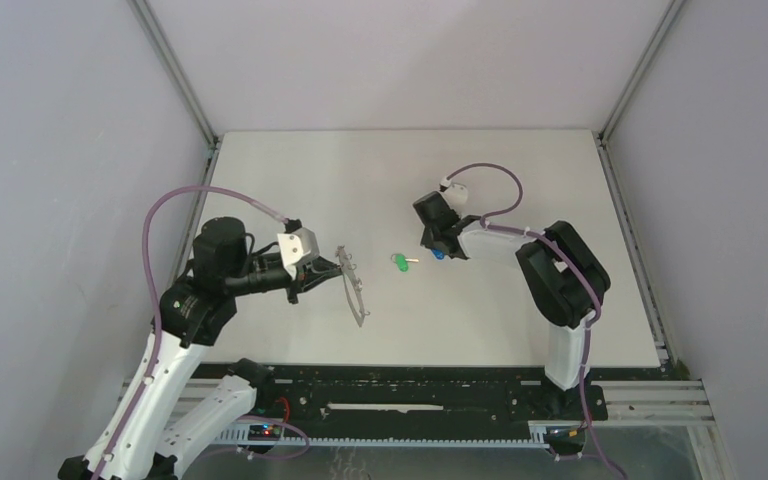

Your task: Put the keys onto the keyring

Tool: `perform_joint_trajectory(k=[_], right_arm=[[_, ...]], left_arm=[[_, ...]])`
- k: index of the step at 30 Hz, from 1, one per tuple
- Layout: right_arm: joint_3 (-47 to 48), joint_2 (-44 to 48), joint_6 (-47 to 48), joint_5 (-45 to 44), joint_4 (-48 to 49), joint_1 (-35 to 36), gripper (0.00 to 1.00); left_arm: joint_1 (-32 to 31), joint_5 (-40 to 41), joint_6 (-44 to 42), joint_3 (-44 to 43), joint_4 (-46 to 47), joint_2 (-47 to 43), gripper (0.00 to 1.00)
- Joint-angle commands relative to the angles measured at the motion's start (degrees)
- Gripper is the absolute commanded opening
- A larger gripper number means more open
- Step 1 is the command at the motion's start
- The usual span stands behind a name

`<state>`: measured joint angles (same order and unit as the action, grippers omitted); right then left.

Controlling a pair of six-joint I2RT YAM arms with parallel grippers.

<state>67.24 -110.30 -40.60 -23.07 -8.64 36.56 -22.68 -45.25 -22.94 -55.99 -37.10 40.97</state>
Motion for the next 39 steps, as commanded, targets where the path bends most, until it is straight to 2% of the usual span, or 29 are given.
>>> perform_joint_trajectory(k=[1, 9, 18, 24, 35, 39], right_arm=[[-0.37, 6.14, 3.51, 1.38, 1.23, 1.51, 0.0], [-7.7, 14.01, 6.76, 12.85, 6.22, 2.91, 0.0], [-9.11, 16.94, 8.13, 22.42, -1.08, 2.91, 0.0], [-12.25, 18.79, 10.44, 30.09, -1.78, 1.97, 0.0], [-15.0, 16.07, 16.43, 33.89, 0.37, 1.33, 0.0], [-15.47, 16.05, 17.43, 34.57, 1.41, 1.42, 0.07]], left_arm=[[0.44, -1.37, -0.41, 1.24, 1.33, -0.98, 0.0], [0.51, -1.66, -0.7, 1.41, 1.04, -1.1, 0.0], [0.44, -2.11, -1.26, 0.56, 0.98, -0.55, 0.0], [0.45, -3.21, -2.11, 0.55, 0.14, -0.58, 0.0], [0.44, -5.07, -2.31, 1.15, -0.82, -0.53, 0.0], [0.44, -5.46, -1.76, 0.64, -0.32, 0.57, 0.0]])
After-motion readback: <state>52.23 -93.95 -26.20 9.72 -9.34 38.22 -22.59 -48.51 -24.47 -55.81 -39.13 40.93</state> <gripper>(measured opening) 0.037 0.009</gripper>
